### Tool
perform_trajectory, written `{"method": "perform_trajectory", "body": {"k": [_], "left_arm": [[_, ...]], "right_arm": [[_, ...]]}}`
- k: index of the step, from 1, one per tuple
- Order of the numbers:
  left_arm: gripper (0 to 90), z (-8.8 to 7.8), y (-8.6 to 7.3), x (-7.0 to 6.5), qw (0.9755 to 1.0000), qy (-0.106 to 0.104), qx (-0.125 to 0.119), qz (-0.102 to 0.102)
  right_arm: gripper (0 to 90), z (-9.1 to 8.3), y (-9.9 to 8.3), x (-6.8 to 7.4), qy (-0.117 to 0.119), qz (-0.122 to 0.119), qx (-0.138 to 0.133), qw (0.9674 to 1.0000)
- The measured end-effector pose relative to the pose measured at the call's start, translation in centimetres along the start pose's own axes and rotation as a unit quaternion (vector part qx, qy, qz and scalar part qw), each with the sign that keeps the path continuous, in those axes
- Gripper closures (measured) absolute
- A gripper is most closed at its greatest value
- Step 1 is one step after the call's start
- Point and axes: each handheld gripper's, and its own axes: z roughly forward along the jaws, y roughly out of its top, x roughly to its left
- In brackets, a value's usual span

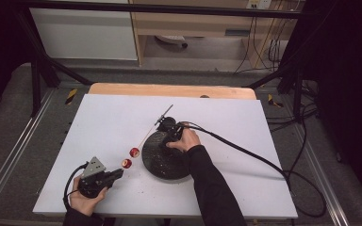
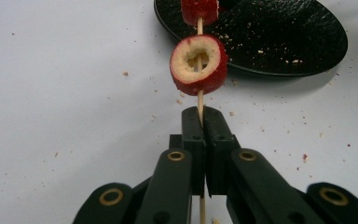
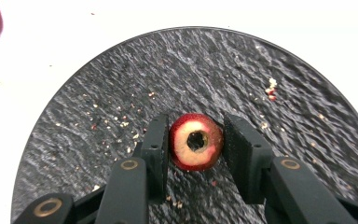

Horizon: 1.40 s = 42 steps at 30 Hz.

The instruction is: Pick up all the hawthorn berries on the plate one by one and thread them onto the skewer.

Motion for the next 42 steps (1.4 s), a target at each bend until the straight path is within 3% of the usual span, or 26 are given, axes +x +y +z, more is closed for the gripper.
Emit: {"method": "perform_trajectory", "body": {"k": [12,15,22,33,38,42], "left_arm": [[87.9,0.0,0.0,-0.2,1.0,0.0,-0.001,0.003],[87.9,0.1,0.0,-0.3,1.0,-0.001,-0.001,0.003],[87.9,0.1,0.1,-0.5,1.0,-0.002,-0.001,0.005],[87.9,0.2,0.1,-0.8,0.9999,-0.003,0.0,0.01],[87.9,0.3,0.1,-1.0,0.9999,-0.005,0.0,0.012],[87.9,0.4,0.2,-1.3,0.9999,-0.006,-0.001,0.014]], "right_arm": [[62.6,-2.9,-0.4,0.4,0.01,0.049,-0.035,0.9981],[62.6,-3.5,-1.0,0.4,0.016,0.07,-0.05,0.9962],[62.7,-4.4,-3.2,0.4,0.021,0.094,-0.094,0.9909],[62.7,-4.9,-6.9,0.9,0.036,0.14,-0.177,0.9735],[62.8,-5.2,-8.3,1.2,0.045,0.159,-0.219,0.9617],[62.7,-5.3,-9.4,1.4,0.053,0.186,-0.256,0.9472]]}}
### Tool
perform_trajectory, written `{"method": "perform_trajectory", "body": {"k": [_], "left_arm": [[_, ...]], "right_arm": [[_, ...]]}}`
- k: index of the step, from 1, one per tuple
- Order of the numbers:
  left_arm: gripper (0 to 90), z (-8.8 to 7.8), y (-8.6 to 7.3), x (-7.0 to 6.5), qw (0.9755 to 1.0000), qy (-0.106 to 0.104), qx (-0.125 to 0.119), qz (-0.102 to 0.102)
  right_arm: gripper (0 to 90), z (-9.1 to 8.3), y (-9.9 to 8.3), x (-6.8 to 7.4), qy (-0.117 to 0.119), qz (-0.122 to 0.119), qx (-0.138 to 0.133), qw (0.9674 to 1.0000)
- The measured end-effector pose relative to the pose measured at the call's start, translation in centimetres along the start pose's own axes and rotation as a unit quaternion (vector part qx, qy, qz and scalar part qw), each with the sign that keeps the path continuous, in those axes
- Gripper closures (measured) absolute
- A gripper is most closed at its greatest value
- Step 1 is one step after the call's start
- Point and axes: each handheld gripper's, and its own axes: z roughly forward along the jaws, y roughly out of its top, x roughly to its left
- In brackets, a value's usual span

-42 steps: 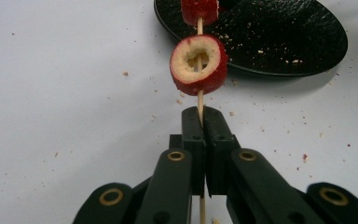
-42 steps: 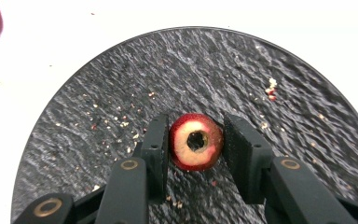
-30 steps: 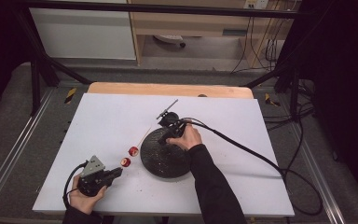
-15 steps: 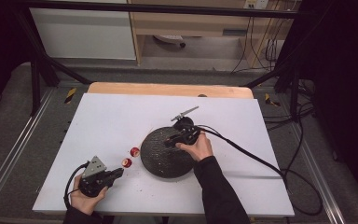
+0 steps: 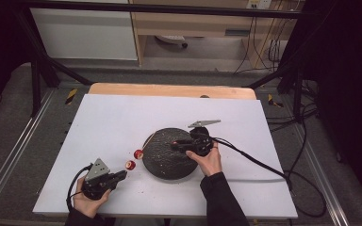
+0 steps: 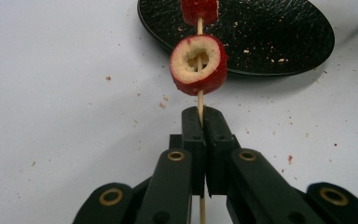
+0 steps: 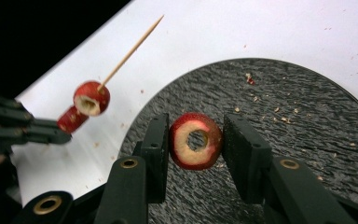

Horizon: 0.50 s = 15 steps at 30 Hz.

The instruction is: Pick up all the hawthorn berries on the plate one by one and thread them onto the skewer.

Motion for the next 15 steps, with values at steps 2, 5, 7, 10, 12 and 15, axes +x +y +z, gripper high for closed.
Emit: {"method": "perform_trajectory", "body": {"k": [2,5,7,10,12,15], "left_arm": [[87.9,0.0,0.0,-0.1,1.0,0.0,-0.001,0.0],[87.9,0.1,0.1,-0.2,1.0,0.0,-0.002,0.0],[87.9,0.2,0.1,-0.3,1.0,0.0,-0.002,0.0],[87.9,0.3,0.1,-0.5,1.0,-0.001,-0.002,0.001],[87.9,0.4,0.2,-0.6,1.0,-0.002,-0.002,0.002],[87.9,0.5,0.2,-0.7,1.0,-0.003,-0.003,0.002]], "right_arm": [[62.8,-0.3,-0.5,-0.2,0.005,0.013,-0.023,0.9996],[62.8,-0.6,-1.3,-0.5,0.009,0.033,-0.053,0.998],[62.8,-0.8,-1.8,-0.7,0.011,0.044,-0.069,0.9966],[62.8,-0.8,-2.5,-0.9,0.017,0.062,-0.096,0.9933],[62.8,-0.9,-2.9,-0.9,0.017,0.07,-0.108,0.9915],[62.8,-0.9,-3.4,-0.9,0.019,0.083,-0.132,0.9875]]}}
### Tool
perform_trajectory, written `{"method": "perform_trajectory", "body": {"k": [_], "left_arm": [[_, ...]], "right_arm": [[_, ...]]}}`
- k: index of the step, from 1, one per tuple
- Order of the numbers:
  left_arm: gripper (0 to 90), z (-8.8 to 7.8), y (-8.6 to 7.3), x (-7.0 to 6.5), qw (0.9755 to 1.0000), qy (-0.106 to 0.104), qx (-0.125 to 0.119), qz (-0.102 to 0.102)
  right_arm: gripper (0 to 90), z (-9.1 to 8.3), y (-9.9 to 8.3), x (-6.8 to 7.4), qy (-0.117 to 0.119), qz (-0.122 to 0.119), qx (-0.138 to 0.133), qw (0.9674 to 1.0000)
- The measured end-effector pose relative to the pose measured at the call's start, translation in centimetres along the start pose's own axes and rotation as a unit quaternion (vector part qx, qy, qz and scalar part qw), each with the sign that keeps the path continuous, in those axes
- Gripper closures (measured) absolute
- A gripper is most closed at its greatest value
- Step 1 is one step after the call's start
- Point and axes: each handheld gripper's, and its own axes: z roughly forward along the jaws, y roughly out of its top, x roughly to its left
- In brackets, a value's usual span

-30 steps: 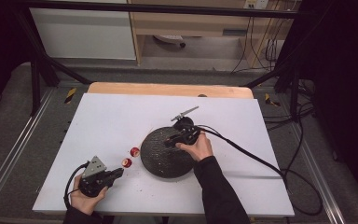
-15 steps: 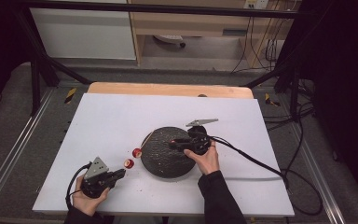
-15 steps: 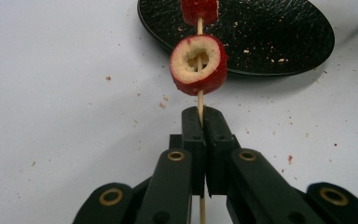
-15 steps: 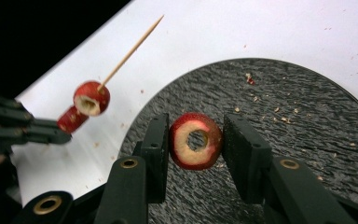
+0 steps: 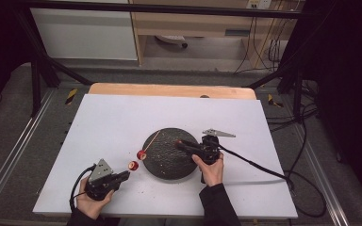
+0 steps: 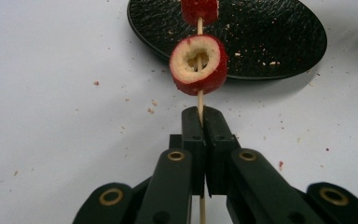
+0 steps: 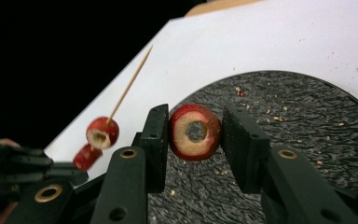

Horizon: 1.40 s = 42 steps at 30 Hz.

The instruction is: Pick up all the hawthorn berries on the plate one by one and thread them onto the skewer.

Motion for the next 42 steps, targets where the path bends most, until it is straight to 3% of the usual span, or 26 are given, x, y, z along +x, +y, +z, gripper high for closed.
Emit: {"method": "perform_trajectory", "body": {"k": [8,16,21,35,42], "left_arm": [[87.9,0.1,0.1,-0.4,1.0,0.001,-0.004,0.004],[87.9,0.3,0.2,-0.9,1.0,0.0,-0.005,0.007],[87.9,0.5,0.4,-1.2,1.0,0.0,-0.008,0.005],[87.9,1.3,2.1,-2.7,0.9997,-0.003,-0.025,0.0],[87.9,2.0,3.0,-3.7,0.9995,-0.009,-0.031,0.004]], "right_arm": [[62.8,0.2,-0.6,0.3,0.004,0.027,-0.061,0.9978],[62.8,0.3,-0.4,0.5,0.005,0.049,-0.114,0.9922],[62.9,0.3,0.0,0.5,0.012,0.061,-0.14,0.9882],[62.9,0.4,1.2,0.1,0.021,0.09,-0.216,0.972],[63.0,0.4,1.8,-0.1,0.022,0.095,-0.233,0.9675]]}}
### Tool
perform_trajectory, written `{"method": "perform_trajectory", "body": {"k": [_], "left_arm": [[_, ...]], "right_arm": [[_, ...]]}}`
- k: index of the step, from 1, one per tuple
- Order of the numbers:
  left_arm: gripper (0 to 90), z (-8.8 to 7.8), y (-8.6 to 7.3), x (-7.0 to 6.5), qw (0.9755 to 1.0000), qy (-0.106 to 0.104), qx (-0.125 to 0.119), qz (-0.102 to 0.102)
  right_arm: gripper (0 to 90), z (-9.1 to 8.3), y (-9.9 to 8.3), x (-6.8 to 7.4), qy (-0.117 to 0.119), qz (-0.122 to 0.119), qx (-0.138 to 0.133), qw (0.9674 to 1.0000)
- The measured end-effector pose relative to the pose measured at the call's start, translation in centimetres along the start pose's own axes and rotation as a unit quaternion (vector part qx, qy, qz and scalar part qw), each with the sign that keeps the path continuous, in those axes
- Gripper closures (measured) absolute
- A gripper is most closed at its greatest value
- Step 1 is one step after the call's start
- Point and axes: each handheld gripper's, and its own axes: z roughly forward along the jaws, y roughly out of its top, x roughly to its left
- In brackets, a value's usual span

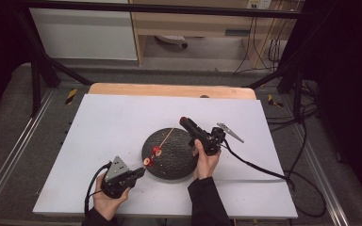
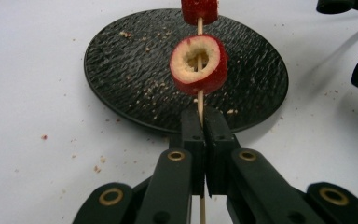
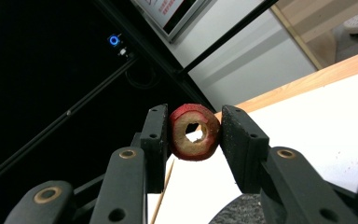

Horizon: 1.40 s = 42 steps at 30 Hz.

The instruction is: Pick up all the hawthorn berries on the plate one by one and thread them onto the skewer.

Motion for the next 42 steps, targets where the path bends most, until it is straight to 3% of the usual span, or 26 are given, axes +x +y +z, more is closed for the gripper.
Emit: {"method": "perform_trajectory", "body": {"k": [9,23,42], "left_arm": [[87.9,0.8,0.4,-0.7,1.0,-0.002,-0.005,-0.002],[87.9,1.4,0.6,-1.2,0.9999,-0.003,-0.012,-0.009],[88.0,2.8,1.4,-2.3,0.9987,0.006,-0.031,-0.04]], "right_arm": [[63.0,0.2,0.1,0.0,0.005,0.018,-0.028,0.9994],[63.0,0.2,-0.2,0.0,0.01,0.029,-0.035,0.9989],[63.1,0.3,-1.0,-0.2,0.014,0.041,-0.036,0.9984]]}}
